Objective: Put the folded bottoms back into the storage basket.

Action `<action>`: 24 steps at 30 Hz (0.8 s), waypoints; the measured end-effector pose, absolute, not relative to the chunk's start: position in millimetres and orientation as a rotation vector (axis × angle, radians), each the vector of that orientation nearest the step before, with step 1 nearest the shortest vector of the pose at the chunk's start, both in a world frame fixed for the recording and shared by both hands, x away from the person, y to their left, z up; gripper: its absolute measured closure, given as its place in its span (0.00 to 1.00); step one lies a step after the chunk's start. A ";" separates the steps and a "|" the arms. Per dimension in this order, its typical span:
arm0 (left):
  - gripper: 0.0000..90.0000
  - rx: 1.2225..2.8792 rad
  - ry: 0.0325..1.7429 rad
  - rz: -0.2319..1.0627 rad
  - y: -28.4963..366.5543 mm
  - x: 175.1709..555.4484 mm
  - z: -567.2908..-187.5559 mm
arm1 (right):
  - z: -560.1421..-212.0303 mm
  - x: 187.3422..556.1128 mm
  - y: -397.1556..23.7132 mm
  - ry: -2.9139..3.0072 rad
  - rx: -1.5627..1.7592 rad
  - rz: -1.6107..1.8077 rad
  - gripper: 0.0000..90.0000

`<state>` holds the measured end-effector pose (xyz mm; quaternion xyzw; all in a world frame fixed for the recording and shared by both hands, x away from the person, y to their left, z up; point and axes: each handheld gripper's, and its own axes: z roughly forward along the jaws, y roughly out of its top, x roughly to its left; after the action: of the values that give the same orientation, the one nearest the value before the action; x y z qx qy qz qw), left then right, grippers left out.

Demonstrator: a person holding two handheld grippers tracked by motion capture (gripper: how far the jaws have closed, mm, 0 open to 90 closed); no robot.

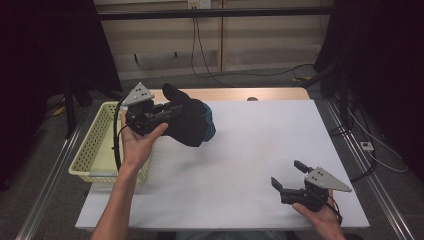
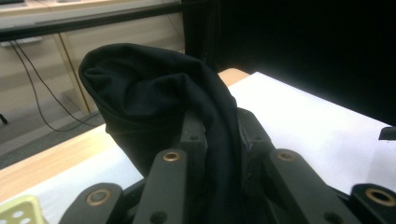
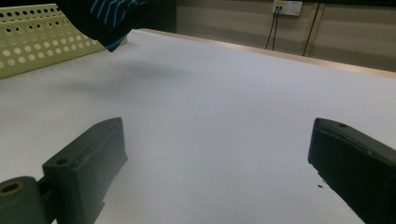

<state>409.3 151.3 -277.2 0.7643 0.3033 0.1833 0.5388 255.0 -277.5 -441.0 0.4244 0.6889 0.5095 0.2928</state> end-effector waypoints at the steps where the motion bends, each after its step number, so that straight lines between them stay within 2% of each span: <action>1: 0.85 1.812 0.721 0.439 152.7 408.2 -275.8 | -441.0 255.1 -277.6 1.835 1.130 1.356 0.04; 24: 0.84 1.759 0.693 0.504 173.6 388.2 -250.3 | -441.1 255.7 -277.4 1.834 1.133 1.355 0.04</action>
<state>388.2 173.6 -250.3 0.7458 0.2939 0.2136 0.5583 255.7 -277.4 -441.1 0.4254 0.6885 0.5088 0.2935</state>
